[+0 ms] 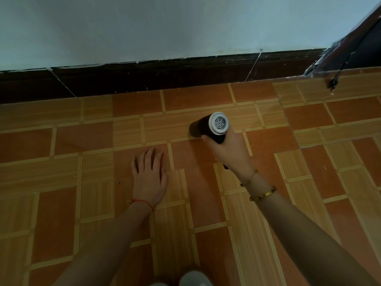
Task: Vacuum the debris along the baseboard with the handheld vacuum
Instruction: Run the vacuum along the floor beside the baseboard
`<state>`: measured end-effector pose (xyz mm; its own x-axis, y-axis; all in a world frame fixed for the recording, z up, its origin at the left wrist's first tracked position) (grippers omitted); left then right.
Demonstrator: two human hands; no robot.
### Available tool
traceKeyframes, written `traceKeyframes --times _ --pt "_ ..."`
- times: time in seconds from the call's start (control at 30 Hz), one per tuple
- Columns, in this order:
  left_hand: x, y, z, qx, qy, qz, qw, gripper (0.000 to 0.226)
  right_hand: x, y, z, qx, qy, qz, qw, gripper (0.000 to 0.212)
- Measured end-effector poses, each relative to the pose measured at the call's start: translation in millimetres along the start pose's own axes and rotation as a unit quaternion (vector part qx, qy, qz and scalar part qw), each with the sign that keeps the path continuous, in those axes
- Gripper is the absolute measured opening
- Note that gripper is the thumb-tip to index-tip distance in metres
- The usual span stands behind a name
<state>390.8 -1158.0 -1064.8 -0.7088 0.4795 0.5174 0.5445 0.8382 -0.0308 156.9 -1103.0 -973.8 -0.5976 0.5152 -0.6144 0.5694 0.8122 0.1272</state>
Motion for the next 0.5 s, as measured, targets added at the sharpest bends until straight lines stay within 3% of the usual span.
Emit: traceKeyframes --times 0.13,0.33,0.5 --pt "0.5 -0.5 -1.6 0.008 0.004 0.007 1.000 0.052 -15.8 -11.0 18.9 -0.019 0.008 -0.039 0.999 0.057" --pt "-0.1 -1.3 -1.5 0.006 0.004 -0.001 1.000 0.052 -17.0 -57.9 5.7 0.073 0.023 0.005 0.997 0.057" --pt "-1.2 -1.8 -1.0 0.005 0.007 -0.001 1.000 0.053 -37.8 -93.6 8.4 0.090 0.037 0.012 0.995 0.062"
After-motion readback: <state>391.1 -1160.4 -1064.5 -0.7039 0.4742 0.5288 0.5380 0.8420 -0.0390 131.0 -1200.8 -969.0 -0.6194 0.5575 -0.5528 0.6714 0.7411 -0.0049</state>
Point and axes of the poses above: each hand's wrist, its own y-axis away from the middle knuckle, its own z-axis out of the palm, x = y × z, the point moved 7 cm from there along -y, towards the middle knuckle, and after that the axes turned 14 degrees about y, right-handed, at the moved point
